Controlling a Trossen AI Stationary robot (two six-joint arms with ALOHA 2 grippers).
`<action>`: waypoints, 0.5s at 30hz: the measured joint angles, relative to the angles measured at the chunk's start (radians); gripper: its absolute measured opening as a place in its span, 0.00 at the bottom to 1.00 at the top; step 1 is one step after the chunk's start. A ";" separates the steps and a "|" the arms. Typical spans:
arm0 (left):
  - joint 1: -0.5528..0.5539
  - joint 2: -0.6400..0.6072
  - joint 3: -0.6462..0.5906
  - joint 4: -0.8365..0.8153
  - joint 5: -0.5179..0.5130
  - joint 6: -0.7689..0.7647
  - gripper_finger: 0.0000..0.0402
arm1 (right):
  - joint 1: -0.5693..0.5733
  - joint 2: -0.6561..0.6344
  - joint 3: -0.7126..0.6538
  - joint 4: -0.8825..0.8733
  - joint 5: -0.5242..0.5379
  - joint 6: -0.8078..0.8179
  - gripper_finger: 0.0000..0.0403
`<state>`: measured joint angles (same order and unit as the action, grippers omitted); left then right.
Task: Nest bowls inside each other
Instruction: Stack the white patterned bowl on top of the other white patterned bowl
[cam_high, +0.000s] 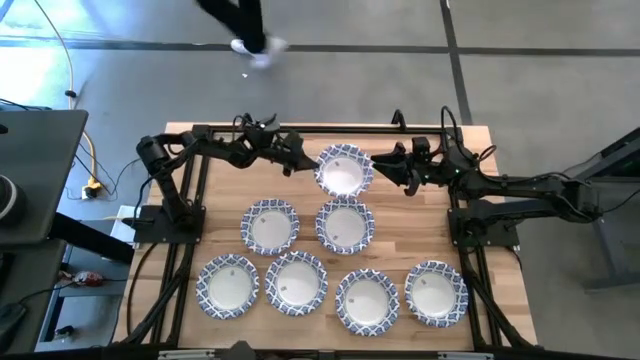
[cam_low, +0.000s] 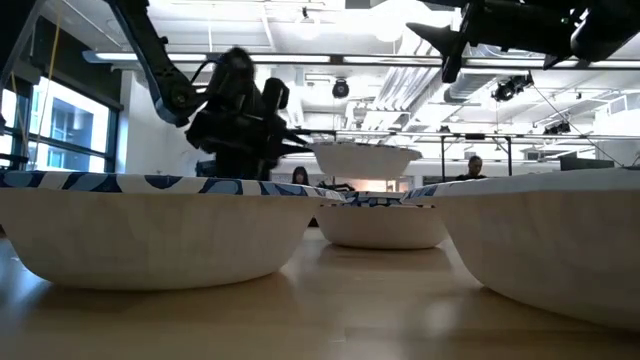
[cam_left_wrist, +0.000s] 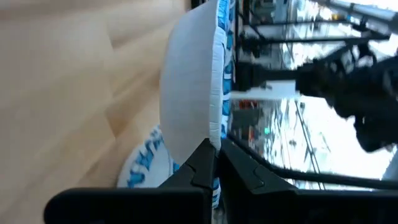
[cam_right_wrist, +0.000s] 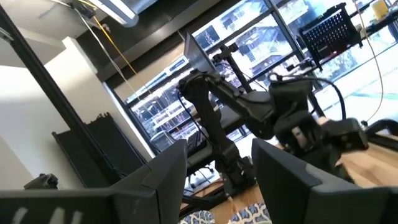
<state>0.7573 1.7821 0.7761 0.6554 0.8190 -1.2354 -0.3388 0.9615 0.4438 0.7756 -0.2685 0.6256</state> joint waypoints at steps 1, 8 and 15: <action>-0.008 0.000 0.000 0.001 0.009 0.000 0.01 | -0.005 0.000 0.000 0.006 -0.002 -0.001 0.43; -0.069 0.000 0.000 -0.003 0.049 -0.001 0.01 | -0.046 0.000 0.000 0.030 -0.028 0.027 0.43; -0.149 0.000 0.000 -0.034 0.073 0.020 0.01 | -0.054 0.000 0.000 0.045 -0.036 0.028 0.43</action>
<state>0.6080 1.7821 0.7761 0.6213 0.8917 -1.2156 -0.3931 0.9615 0.4438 0.8204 -0.3044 0.6540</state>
